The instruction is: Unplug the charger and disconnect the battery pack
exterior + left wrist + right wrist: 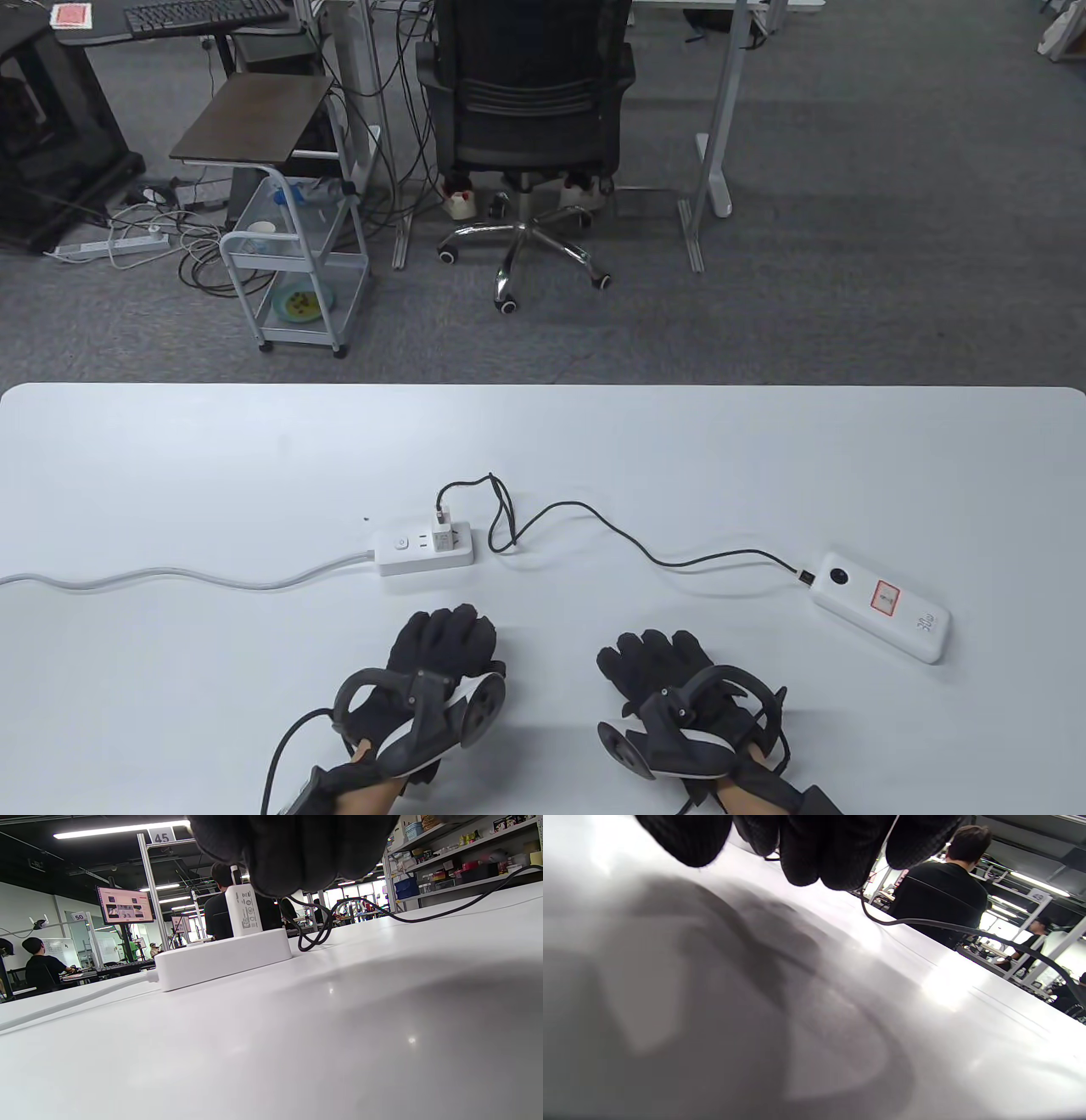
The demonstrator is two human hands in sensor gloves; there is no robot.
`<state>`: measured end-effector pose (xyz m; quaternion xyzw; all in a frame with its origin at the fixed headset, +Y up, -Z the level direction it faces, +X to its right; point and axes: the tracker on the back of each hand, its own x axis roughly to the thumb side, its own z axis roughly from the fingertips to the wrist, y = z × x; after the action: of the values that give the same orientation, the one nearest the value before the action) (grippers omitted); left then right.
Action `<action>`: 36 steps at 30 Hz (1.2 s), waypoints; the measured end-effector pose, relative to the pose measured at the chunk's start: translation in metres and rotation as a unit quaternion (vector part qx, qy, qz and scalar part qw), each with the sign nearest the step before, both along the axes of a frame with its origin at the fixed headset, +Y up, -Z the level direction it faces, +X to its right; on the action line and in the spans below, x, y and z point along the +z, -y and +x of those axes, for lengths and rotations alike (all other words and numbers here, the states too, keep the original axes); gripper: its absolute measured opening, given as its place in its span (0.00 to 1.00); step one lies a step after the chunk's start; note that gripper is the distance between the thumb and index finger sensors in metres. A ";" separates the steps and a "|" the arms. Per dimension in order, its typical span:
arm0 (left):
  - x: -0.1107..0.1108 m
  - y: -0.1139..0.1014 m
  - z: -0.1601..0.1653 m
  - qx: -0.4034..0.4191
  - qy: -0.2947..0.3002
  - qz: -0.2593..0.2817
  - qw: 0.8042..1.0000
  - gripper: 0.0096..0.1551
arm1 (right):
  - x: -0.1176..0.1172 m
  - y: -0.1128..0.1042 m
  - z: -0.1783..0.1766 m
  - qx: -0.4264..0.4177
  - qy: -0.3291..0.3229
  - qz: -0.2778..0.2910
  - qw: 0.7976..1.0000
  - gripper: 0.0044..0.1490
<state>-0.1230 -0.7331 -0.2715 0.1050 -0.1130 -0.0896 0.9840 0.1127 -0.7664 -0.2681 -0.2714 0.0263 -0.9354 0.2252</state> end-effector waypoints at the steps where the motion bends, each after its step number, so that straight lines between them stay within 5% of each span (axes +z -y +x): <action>1: 0.000 0.000 0.000 -0.001 0.000 -0.002 1.000 0.34 | -0.001 -0.001 0.002 -0.009 0.008 0.000 1.000 0.41; 20: 0.001 -0.004 0.002 0.021 0.004 -0.016 1.000 0.34 | -0.027 -0.021 0.074 -0.101 0.204 -0.005 0.974 0.42; 28: 0.002 -0.003 0.001 0.017 0.003 -0.018 1.000 0.34 | -0.048 -0.026 0.125 -0.129 0.309 0.021 0.942 0.44; 36: -0.002 -0.005 -0.004 0.033 -0.002 -0.026 0.999 0.34 | -0.073 -0.021 0.179 -0.145 0.415 -0.011 0.898 0.45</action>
<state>-0.1274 -0.7279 -0.2733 0.0829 -0.1098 -0.0540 0.9890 0.2921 -0.7458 -0.3410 0.1457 -0.0412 -0.9857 0.0742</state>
